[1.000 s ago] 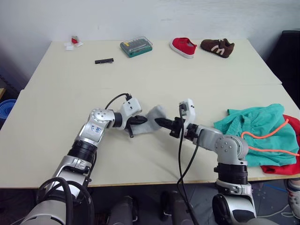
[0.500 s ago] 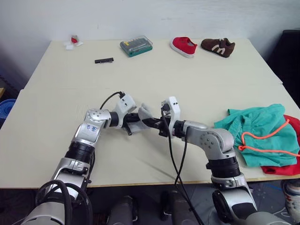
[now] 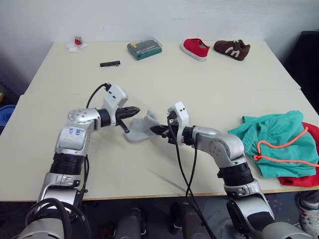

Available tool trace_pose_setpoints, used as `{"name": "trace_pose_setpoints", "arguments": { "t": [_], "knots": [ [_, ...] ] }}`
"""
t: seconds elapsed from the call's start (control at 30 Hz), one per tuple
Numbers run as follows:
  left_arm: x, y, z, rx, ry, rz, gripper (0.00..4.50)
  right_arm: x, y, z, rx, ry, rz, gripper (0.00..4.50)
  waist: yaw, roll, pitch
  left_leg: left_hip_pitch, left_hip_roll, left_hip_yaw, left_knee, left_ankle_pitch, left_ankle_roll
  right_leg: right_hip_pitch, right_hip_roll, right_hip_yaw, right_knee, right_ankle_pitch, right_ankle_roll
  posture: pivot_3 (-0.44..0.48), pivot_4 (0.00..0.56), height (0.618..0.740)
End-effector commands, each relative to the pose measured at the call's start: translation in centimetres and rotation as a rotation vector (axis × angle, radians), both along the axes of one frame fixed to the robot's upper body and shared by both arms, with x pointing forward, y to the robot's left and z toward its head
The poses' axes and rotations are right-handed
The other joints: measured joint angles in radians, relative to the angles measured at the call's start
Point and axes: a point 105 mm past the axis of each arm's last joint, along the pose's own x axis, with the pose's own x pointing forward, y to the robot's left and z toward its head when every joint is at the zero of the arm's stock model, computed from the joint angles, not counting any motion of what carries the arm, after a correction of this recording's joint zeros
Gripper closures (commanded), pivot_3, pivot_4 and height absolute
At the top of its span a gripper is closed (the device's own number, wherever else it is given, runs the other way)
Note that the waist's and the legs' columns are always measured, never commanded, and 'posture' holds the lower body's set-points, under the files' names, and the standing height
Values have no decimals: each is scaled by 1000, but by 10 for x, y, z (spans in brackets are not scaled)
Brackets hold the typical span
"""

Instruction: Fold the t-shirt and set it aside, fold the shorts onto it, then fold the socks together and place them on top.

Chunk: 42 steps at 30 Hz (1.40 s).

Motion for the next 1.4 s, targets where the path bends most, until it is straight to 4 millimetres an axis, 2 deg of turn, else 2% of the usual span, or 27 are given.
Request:
{"name": "trace_pose_setpoints", "arguments": {
  "t": [0.03, 0.23, 0.37, 0.47, 0.63, 0.9, 0.93, 1.03, 1.13, 1.27, 1.33, 1.4],
  "knots": [
    [-3, -3, 22, -42, -41, -8, 4500, -5, 14, 9, -97, -168, 81, 4478, 1, 0, 0, 0, 0, 0, 0, 0, 0, 0, 0, 0, 0, 0, 0, 0, 150, 740],
    [-5, -36, 39, -88, -23, -85, 4500, 1, 28, -5, -220, -259, 105, 4478, 3, 0, 0, 0, 0, 0, 1, 0, 0, 0, 0, 0, 1, 0, 0, 0, 150, 740],
    [-6, -49, 28, -40, 22, -117, 4500, 8, 35, -9, -314, -344, 116, 4478, -1, 0, 0, 0, 0, 1, 1, 0, 0, 1, 0, 0, 1, 0, 1, 0, 150, 740],
    [-7, -48, 16, 16, 62, -114, 4500, 13, 38, -7, -350, -387, 109, 4478, -3, 0, 0, 1, 0, 1, 0, 1, -2, 0, 2, 1, 2, 0, 1, 0, 150, 740],
    [-4, -26, -9, 94, 138, -7, 4500, 11, 39, -5, -384, -465, 132, 4478, -3, 0, 0, 1, 1, 1, 0, 2, -3, -1, 2, 1, 5, 0, 0, 0, 150, 740],
    [-13, -11, -22, 109, 187, 54, 4500, 7, 37, -7, -365, -473, 132, 4478, 1, 0, 0, 0, 1, 1, 0, 2, -3, 0, 2, 1, 5, 0, 0, 0, 150, 740],
    [-14, -12, -24, 109, 192, 55, 4500, 6, 37, -6, -355, -465, 134, 3988, 1, 0, 0, 1, 1, 0, 0, 2, -3, 0, 2, 1, 5, 0, 0, 0, 150, 740],
    [-16, -13, -32, 113, 206, 55, 4500, 1, 37, 0, -328, -459, 156, 3088, 0, 0, 0, 1, 1, 0, 1, 2, -3, 0, 2, 1, 6, 0, 0, 0, 150, 740],
    [-17, -12, -37, 128, 205, 58, 4500, -6, 26, 19, -243, -401, 173, 2076, 2, 0, 0, 1, 1, 0, 0, 2, -3, -1, 2, 1, 6, 0, 0, 0, 150, 740],
    [-23, -12, -43, 145, 202, 41, 4500, -6, 8, 47, -102, -288, 142, 2076, 3, 0, 0, 1, 1, 0, 1, 1, -2, 0, 1, 1, 5, 0, 0, 0, 150, 740],
    [-25, -11, -46, 152, 198, 37, 4500, -3, 7, 52, -67, -257, 123, 2076, 1, 0, 0, 1, 1, 0, 1, 1, -2, 0, 1, 1, 3, 0, 0, 0, 150, 740],
    [-28, -11, -49, 159, 193, 27, 4500, 1, 12, 50, -72, -254, 110, 2465, 0, 0, 0, 2, 1, 0, 0, 1, -2, 0, 1, 1, 2, 0, 0, 0, 150, 740]
  ]
}}
